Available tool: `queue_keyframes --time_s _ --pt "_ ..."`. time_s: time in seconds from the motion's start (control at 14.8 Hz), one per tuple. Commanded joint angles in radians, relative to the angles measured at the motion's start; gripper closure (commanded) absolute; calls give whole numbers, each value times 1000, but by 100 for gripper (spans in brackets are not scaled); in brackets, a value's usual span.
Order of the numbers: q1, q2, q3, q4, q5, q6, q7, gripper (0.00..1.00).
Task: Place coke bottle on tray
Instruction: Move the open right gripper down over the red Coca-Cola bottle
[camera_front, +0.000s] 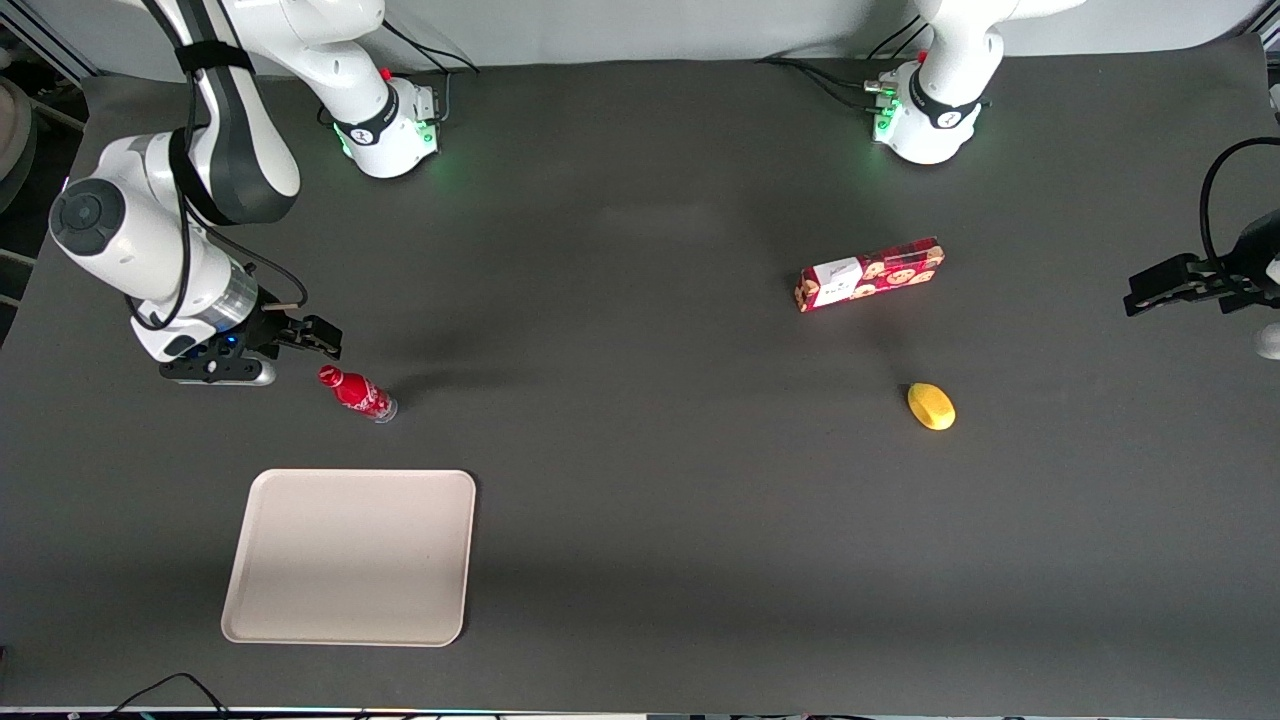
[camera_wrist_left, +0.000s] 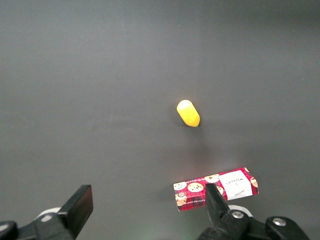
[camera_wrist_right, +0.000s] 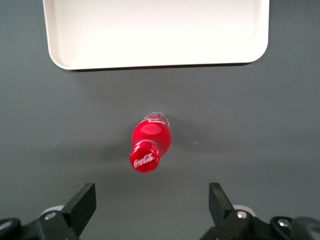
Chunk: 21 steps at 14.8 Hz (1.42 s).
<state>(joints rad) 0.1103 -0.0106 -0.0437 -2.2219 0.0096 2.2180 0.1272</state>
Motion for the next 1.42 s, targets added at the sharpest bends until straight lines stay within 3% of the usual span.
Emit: queue_keyframes --time_s 0.0,1.15,1.35 --pt "-7 53 1 2 24 64 -40 0" --pt "-6 144 10 -35 64 218 -35 0" --pt "-6 144 10 -41 66 213 -29 12"
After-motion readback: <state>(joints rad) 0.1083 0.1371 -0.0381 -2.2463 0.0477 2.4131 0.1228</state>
